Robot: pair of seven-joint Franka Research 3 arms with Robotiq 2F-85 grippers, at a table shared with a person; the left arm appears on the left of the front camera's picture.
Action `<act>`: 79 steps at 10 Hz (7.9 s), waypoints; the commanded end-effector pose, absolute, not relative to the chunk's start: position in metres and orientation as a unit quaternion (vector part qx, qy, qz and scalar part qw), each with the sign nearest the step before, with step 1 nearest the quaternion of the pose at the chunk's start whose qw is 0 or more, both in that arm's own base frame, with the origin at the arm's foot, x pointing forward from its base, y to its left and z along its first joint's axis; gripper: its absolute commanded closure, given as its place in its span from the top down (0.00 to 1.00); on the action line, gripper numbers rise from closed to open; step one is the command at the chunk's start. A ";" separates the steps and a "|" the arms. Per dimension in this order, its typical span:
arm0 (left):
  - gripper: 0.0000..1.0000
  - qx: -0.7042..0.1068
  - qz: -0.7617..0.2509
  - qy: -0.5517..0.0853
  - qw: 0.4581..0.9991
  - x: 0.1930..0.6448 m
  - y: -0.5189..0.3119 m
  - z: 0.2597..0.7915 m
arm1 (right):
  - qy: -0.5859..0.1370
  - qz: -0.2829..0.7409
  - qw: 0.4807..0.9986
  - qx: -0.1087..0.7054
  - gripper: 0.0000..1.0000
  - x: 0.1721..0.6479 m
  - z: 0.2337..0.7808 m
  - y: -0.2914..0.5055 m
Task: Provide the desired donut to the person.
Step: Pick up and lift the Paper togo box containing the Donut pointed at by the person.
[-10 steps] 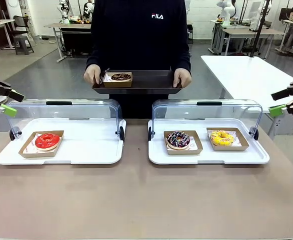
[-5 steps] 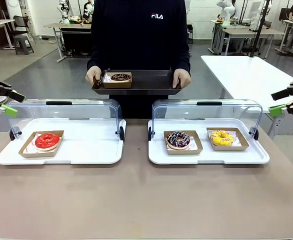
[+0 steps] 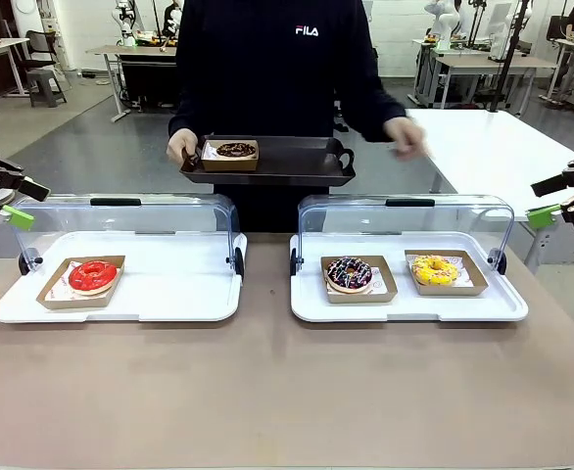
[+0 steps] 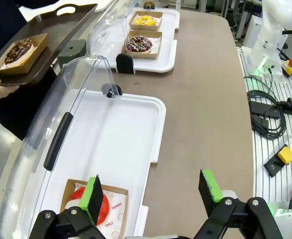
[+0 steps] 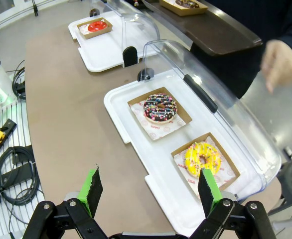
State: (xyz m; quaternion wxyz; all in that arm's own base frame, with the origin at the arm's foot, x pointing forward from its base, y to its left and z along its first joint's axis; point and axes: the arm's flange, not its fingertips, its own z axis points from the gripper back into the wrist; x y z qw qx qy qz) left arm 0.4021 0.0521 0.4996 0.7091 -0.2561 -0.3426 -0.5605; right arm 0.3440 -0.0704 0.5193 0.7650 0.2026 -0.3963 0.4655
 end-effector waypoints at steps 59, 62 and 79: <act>1.00 -0.233 -0.543 -0.352 0.726 0.398 0.065 0.506 | -0.105 0.689 0.716 0.031 0.00 0.513 0.329 -0.029; 1.00 -0.233 -0.543 -0.352 0.726 0.398 0.065 0.506 | -0.145 0.683 0.715 0.022 0.00 0.477 0.370 -0.024; 1.00 -0.233 -0.543 -0.352 0.726 0.398 0.065 0.506 | -0.172 0.732 0.658 0.032 0.00 0.263 0.567 0.000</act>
